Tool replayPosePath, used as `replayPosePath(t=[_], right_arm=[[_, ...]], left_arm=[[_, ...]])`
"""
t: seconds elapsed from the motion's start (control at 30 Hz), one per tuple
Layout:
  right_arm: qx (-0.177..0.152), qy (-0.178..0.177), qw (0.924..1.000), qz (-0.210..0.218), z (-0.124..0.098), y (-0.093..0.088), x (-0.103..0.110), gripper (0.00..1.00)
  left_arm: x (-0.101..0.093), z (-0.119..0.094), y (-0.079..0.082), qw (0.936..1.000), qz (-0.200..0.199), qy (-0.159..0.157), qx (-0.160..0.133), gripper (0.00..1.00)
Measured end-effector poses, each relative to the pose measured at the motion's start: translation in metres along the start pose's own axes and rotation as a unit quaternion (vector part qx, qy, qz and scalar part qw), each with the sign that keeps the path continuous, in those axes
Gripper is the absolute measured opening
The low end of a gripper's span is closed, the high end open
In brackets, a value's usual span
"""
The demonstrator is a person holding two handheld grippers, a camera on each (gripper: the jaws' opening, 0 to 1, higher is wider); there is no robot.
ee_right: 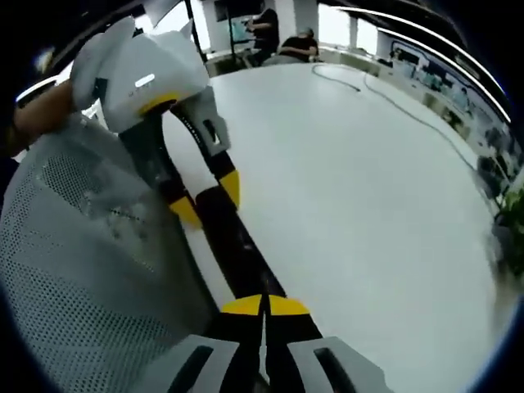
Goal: Press the specified remote control buttons in sequence, fully releasing each button before pressing the next.
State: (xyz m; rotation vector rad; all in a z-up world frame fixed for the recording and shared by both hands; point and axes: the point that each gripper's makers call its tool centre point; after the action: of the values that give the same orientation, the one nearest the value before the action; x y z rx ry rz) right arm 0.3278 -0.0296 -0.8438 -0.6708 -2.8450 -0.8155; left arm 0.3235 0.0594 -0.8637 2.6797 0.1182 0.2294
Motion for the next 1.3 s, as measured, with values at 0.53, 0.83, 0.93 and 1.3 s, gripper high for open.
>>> replayPosePath(t=[0.53, 0.83, 0.93, 1.3], right_arm=[[0.017, 0.011, 0.9996, -0.020, 0.009, -0.001, 0.000, 0.00], [0.036, 0.020, 0.9982, -0.044, 0.010, -0.002, 0.000, 0.00], [0.049, 0.033, 0.9979, -0.029, 0.011, -0.001, 0.003, 0.00], [0.039, 0.003, 0.9953, -0.088, 0.011, -0.002, 0.000, 0.00]], left_arm=[[0.000, 0.000, 0.000, 1.0000, 0.001, 0.000, -0.001, 0.25], [0.000, 0.000, 0.000, 1.0000, 0.000, -0.002, -0.003, 0.25], [0.000, 0.000, -0.001, 1.0000, 0.003, -0.002, -0.003, 0.25], [0.000, -0.001, 0.000, 1.0000, -0.001, -0.002, -0.008, 0.25]])
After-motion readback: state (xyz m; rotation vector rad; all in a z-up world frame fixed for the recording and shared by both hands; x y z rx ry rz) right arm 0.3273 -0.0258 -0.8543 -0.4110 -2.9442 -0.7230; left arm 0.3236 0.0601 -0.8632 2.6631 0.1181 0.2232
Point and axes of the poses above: the point that each gripper's makers call its tool centre point, and the gripper's own axes: z roughly forward along the fingers, x roughly to its left, y roughly out of its top, and after that the axes turned 9 degrees about y, right-handed
